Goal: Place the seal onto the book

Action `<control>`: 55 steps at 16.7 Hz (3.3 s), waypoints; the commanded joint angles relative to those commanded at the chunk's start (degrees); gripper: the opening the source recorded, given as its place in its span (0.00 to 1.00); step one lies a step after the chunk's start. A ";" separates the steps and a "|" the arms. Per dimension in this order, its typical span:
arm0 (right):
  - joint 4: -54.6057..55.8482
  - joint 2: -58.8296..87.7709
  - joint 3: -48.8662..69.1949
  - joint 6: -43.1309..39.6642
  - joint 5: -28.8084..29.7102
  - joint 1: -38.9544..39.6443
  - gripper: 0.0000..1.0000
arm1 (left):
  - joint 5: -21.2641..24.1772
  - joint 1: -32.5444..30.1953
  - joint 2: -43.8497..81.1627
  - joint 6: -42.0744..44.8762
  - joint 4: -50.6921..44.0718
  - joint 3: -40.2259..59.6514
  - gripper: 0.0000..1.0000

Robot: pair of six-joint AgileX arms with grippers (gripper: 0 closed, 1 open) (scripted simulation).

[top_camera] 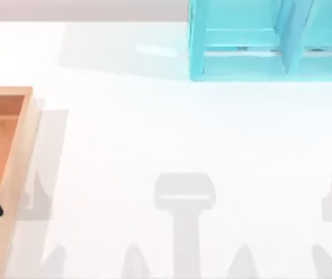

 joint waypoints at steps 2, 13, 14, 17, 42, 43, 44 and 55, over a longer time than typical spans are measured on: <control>0.00 0.00 0.00 0.00 0.00 0.00 1.00 | 0.00 0.00 0.00 0.00 0.00 0.00 1.00; 23.45 38.87 17.68 -0.45 -6.86 -8.28 1.00 | 0.00 0.00 0.00 0.00 0.00 0.00 1.00; 26.79 45.26 20.20 -0.52 -7.84 -9.46 1.00 | 0.00 0.00 0.00 0.00 0.00 0.00 1.00; 37.01 65.34 27.90 -0.70 -10.85 -13.05 1.00 | 0.00 0.00 0.00 0.00 0.00 0.00 1.00; 62.00 130.27 62.34 -1.15 -17.94 -21.65 1.00 | 0.00 0.00 0.00 0.00 0.00 0.00 1.00; 60.64 131.85 65.32 -1.10 -17.51 -21.24 1.00 | 0.00 0.00 0.00 0.00 0.00 0.00 1.00; 59.27 133.38 68.25 -1.05 -17.07 -20.82 1.00 | 0.00 0.00 0.00 0.00 0.00 0.00 1.00; 54.69 138.22 77.61 -0.98 -15.49 -19.28 0.85 | 0.00 0.00 0.00 0.00 0.00 0.00 1.00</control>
